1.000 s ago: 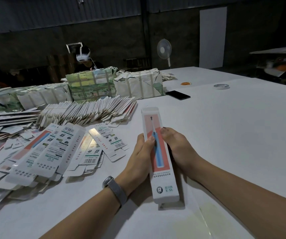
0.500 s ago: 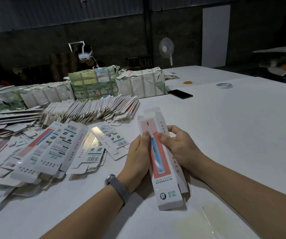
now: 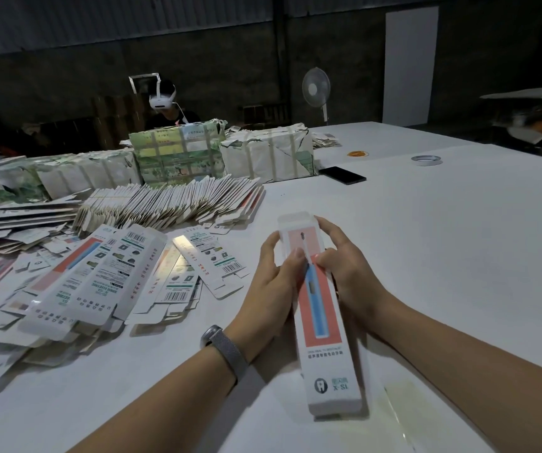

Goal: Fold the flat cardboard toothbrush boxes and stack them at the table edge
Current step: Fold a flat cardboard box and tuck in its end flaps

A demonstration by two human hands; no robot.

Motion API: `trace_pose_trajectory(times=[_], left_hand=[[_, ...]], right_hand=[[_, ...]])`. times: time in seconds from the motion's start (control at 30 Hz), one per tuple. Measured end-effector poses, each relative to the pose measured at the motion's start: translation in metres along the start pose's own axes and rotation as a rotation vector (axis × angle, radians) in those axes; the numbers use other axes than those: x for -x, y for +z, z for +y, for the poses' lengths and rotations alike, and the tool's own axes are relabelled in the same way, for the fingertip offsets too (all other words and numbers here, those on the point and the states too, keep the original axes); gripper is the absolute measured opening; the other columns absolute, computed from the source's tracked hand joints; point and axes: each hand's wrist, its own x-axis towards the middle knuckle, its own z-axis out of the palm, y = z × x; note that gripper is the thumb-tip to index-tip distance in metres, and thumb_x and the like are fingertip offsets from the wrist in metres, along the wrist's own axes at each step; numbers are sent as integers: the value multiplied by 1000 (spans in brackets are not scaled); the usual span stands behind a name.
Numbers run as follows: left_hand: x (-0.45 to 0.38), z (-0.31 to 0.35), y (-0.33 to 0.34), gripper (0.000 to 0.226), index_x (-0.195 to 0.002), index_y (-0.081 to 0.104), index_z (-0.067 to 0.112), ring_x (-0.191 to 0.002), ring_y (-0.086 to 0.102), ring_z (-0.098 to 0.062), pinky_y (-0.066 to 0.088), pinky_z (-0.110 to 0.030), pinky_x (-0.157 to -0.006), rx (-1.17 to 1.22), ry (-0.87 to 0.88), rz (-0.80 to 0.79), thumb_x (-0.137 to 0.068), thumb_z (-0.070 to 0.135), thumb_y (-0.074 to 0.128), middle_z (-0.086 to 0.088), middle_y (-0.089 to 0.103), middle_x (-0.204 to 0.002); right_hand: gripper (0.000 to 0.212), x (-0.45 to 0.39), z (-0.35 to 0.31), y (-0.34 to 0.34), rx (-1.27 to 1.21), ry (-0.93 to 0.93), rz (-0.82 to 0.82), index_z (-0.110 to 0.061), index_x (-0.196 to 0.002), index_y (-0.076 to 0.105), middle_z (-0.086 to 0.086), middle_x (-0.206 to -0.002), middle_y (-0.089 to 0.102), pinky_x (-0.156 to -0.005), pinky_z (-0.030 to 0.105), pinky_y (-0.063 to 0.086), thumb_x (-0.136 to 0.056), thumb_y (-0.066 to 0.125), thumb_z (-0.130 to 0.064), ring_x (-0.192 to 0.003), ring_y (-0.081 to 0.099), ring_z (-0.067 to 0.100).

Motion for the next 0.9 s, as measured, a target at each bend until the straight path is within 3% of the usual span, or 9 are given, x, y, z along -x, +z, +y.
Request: trace_pose_trajectory(times=[0.2,0.4,0.5,0.6,0.77,0.9], left_hand=[[-1,-5,-3,35,-140,30,41,-72,75,-16,57,-22,-65,5,44,6,-107,40,40,8,75,-81],[-3,-6,-1,33,-129,40,36,-68,73,-13,57,-21,-62,17,79,0,-96,44,42,9,74,-81],[-3,-7,0,25,-128,41,33,-69,73,-13,56,-21,-63,0,99,0,-104,38,41,9,74,-82],[-3,-7,-1,21,-130,41,29,-70,73,-13,57,-21,-64,-15,100,1,-110,27,37,9,74,-82],[-1,-4,0,23,-132,42,28,-72,74,-11,56,-20,-64,-83,93,-17,-110,26,37,13,74,-82],[-2,-3,1,24,-133,43,27,-76,74,-13,57,-22,-66,-99,81,-12,-110,26,38,7,73,-89]], right_hand=[[43,1,1,3,-16,7,-13,-44,-122,45,-14,-91,73,-61,21,57,-80,49,-33,-77,75,19],[36,1,2,2,7,44,4,-38,-115,51,0,-97,73,-63,26,58,-79,49,-38,-73,74,21],[36,0,3,0,-15,60,17,-31,-114,53,7,-95,74,-68,35,62,-80,47,-36,-71,72,24],[34,-1,4,0,-15,63,21,-30,-111,53,6,-93,73,-71,37,62,-79,46,-37,-71,71,24],[31,-1,2,1,-38,55,57,-24,-106,54,8,-105,69,-76,37,62,-78,47,-37,-83,71,27],[31,-2,3,0,-73,63,84,-21,-105,54,5,-102,69,-73,32,62,-77,49,-35,-83,71,26]])
